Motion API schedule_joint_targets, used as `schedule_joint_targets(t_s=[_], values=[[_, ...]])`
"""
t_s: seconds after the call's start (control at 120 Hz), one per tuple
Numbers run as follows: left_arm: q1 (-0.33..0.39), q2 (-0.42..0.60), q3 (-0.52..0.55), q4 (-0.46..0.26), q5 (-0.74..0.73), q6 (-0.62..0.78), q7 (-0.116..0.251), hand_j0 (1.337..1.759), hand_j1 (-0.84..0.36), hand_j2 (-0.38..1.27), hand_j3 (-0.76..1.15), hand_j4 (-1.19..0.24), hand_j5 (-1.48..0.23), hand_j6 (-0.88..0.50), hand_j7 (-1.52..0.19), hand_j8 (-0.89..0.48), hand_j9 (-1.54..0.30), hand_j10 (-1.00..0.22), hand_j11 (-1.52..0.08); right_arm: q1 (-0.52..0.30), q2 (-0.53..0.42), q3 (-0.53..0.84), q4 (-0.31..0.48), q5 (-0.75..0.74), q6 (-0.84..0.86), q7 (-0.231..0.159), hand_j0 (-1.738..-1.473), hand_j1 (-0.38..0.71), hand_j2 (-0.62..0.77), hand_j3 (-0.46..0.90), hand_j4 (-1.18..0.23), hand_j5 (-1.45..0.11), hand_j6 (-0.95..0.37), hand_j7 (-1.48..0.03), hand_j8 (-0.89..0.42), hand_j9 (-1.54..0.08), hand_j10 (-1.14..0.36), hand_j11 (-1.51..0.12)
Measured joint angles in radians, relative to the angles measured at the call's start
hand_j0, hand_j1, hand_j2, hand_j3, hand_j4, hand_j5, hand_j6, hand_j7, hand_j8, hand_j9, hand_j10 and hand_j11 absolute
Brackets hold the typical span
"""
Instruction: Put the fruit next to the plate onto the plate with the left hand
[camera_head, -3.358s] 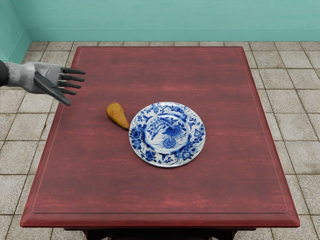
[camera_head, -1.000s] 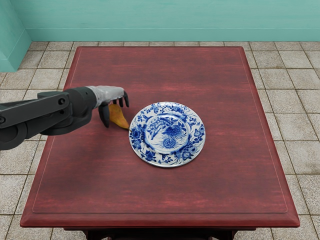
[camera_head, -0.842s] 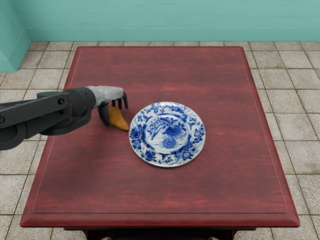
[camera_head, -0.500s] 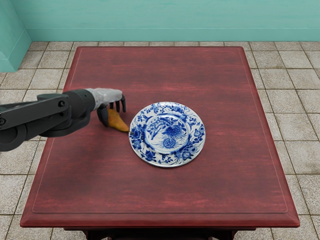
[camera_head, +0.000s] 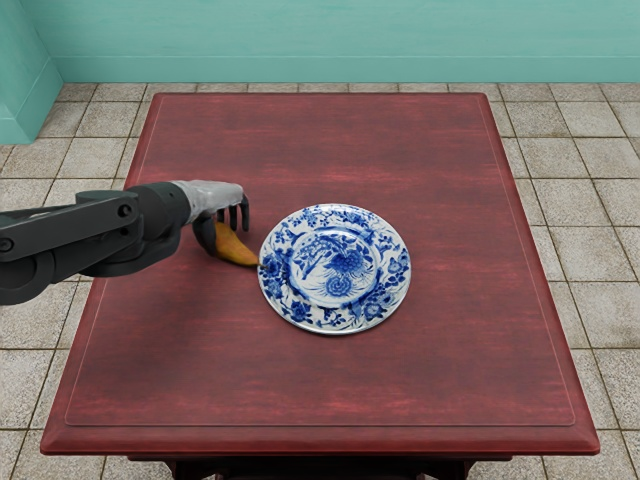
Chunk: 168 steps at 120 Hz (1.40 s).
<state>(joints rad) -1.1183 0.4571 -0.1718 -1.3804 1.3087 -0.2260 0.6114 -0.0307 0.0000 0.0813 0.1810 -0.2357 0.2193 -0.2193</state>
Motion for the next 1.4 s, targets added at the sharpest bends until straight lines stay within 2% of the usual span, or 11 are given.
schedule_joint_targets(t_s=[0.217,0.25,0.258,0.267,0.592,0.825,0.842,0.883,0.925,1.042,1.4], values=[[0.012,0.000,-0.002,0.000,0.006,0.002,0.001,1.644,-0.35,0.16,0.00,-0.62,-0.79,-0.45,-0.82,-0.41,-0.84,-0.59,-0.83,0.000,0.000,0.000,0.000,0.000,0.000,0.000,-1.658,-0.32,0.00,0.00,-0.02,-0.03,-0.02,-0.03,-0.02,-0.03,-0.02,-0.03],[0.012,0.000,-0.002,0.000,0.005,0.000,0.002,1.641,-0.39,0.20,0.00,-0.62,-0.82,-0.42,-0.85,-0.38,-0.86,-0.60,-0.85,0.000,0.000,0.000,0.000,0.000,0.000,0.000,-1.658,-0.32,0.00,0.00,-0.02,-0.03,-0.02,-0.03,-0.02,-0.03,-0.02,-0.03],[0.012,0.000,-0.002,0.000,0.005,0.000,0.002,1.641,-0.40,0.29,0.00,-0.62,-0.82,-0.41,-0.85,-0.37,-0.86,-0.60,-0.86,0.000,0.000,0.000,0.000,0.000,0.000,0.000,-1.658,-0.32,0.00,0.00,-0.02,-0.03,-0.02,-0.03,-0.02,-0.03,-0.02,-0.03],[0.012,0.000,-0.002,0.000,0.004,0.001,0.002,1.641,-0.39,0.31,0.00,-0.62,-0.83,-0.41,-0.85,-0.38,-0.87,-0.60,-0.86,0.000,0.000,0.000,0.000,0.000,0.000,0.000,-1.658,-0.32,0.00,0.00,-0.02,-0.03,-0.02,-0.03,-0.02,-0.03,-0.02,-0.03],[0.009,-0.001,-0.003,0.007,-0.008,0.002,-0.001,1.651,-0.29,0.41,0.00,-0.70,-0.89,-0.54,-0.90,-0.49,-0.93,-0.68,-0.93,0.000,0.000,0.000,0.000,0.000,0.000,0.000,-1.658,-0.32,0.00,0.00,-0.02,-0.03,-0.02,-0.03,-0.02,-0.03,-0.02,-0.03],[-0.039,0.003,-0.063,0.029,-0.075,0.001,-0.001,1.655,-0.34,0.48,0.00,-0.70,-0.92,-0.52,-0.92,-0.47,-0.93,-0.70,-0.93,0.000,0.000,0.000,0.000,0.000,0.000,0.000,-1.658,-0.32,0.00,0.00,-0.02,-0.03,-0.02,-0.03,-0.02,-0.03,-0.02,-0.03],[-0.051,0.004,-0.067,0.030,-0.086,0.002,-0.001,1.655,-0.34,0.48,0.00,-0.70,-0.92,-0.53,-0.91,-0.51,-0.93,-0.70,-0.93,0.000,0.000,0.000,0.000,0.000,0.000,0.000,-1.658,-0.32,0.00,0.00,-0.02,-0.03,-0.02,-0.03,-0.02,-0.03,-0.02,-0.03],[-0.073,0.007,-0.078,0.033,-0.117,0.001,-0.001,1.656,-0.35,0.51,0.00,-0.70,-0.92,-0.56,-0.92,-0.48,-0.93,-0.70,-0.93,0.000,0.000,0.000,0.000,0.000,0.000,0.000,-1.658,-0.32,0.00,0.00,-0.02,-0.03,-0.02,-0.03,-0.02,-0.03,-0.02,-0.03],[-0.095,0.011,-0.086,0.035,-0.151,0.000,-0.001,1.656,-0.37,0.47,0.00,-0.70,-0.92,-0.58,-0.92,-0.50,-0.92,-0.70,-0.92,0.000,0.000,0.000,0.000,0.000,0.000,0.000,-1.658,-0.32,0.00,0.00,-0.02,-0.03,-0.02,-0.03,-0.02,-0.03,-0.02,-0.03],[-0.119,0.006,-0.097,0.038,-0.226,-0.003,-0.001,1.657,-0.38,0.50,0.00,-0.70,-0.92,-0.63,-0.92,-0.50,-0.92,-0.70,-0.92,0.000,0.000,0.000,0.000,0.001,0.000,0.000,-1.658,-0.32,0.00,0.00,-0.02,-0.03,-0.02,-0.03,-0.02,-0.03,-0.02,-0.03],[-0.120,-0.005,-0.103,0.039,-0.290,-0.008,0.000,1.658,-0.40,0.51,0.00,-0.70,-0.92,-0.68,-0.92,-0.50,-0.91,-0.70,-0.92,0.000,0.000,0.000,0.000,0.000,0.000,0.000,-1.658,-0.32,0.00,0.00,-0.02,-0.03,-0.02,-0.03,-0.02,-0.03,-0.02,-0.03]])
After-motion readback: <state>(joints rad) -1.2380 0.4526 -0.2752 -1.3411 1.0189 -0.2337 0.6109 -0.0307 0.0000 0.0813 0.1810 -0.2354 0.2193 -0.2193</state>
